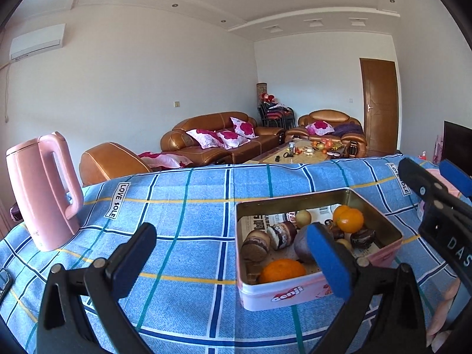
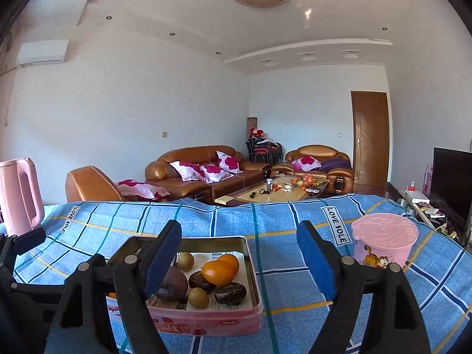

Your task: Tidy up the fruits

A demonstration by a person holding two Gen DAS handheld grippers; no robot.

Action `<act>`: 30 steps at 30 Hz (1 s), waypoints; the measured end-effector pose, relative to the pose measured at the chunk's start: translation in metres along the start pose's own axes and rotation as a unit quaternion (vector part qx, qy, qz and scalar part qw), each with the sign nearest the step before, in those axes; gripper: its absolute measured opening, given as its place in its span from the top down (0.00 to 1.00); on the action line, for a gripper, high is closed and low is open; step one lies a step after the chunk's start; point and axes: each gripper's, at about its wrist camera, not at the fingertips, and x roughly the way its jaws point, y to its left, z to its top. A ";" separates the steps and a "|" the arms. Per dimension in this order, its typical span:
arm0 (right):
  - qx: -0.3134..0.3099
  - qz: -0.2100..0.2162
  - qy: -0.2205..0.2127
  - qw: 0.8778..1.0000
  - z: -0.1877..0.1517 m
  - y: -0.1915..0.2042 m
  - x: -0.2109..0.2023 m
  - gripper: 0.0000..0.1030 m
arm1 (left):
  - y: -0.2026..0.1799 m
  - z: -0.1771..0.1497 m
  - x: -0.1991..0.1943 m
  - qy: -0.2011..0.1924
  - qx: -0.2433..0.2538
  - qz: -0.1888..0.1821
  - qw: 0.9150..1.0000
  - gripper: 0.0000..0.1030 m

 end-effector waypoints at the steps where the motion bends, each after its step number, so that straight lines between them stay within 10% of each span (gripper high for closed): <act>1: 0.001 0.000 -0.001 1.000 0.000 -0.001 -0.001 0.21 | 0.001 0.000 0.000 0.001 -0.002 0.002 1.000 0.00; 30: 0.000 -0.013 0.009 1.000 -0.004 0.001 -0.001 0.21 | -0.001 -0.001 0.003 0.015 0.005 0.002 1.000 0.00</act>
